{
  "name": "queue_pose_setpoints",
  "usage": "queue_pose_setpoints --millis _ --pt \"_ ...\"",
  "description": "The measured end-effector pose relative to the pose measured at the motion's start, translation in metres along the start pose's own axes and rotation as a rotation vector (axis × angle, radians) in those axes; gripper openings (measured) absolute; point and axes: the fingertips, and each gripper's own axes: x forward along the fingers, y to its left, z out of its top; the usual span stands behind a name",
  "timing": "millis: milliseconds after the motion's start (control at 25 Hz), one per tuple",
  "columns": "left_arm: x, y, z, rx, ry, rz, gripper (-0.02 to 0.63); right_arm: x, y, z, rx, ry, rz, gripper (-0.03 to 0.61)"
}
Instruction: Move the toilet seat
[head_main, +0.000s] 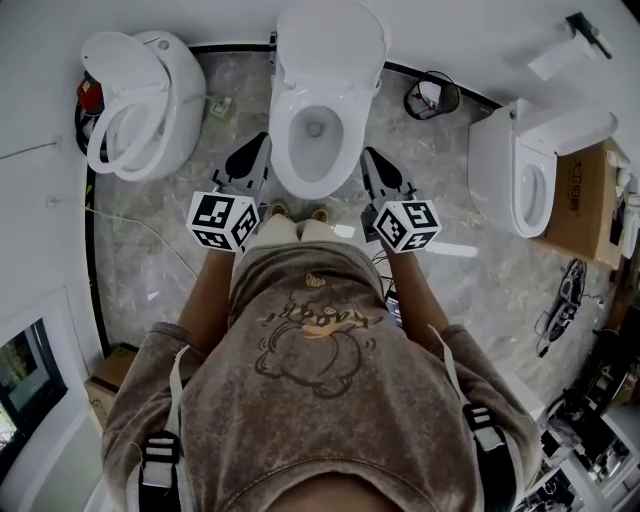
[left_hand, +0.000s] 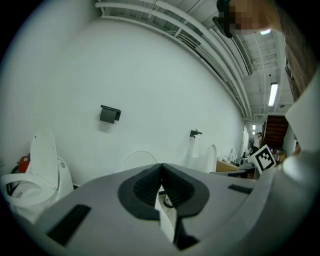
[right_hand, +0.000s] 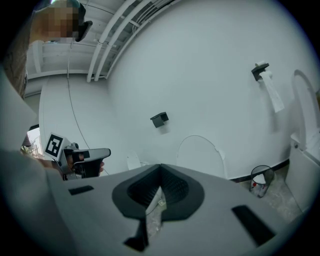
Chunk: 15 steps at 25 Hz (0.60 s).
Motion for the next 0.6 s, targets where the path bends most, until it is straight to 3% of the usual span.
queue_pose_setpoints --millis 600 --pt "0.046 0.034 -0.024 -0.019 0.101 -0.096 0.009 0.035 -0.015 -0.02 0.047 0.038 -0.103 -0.002"
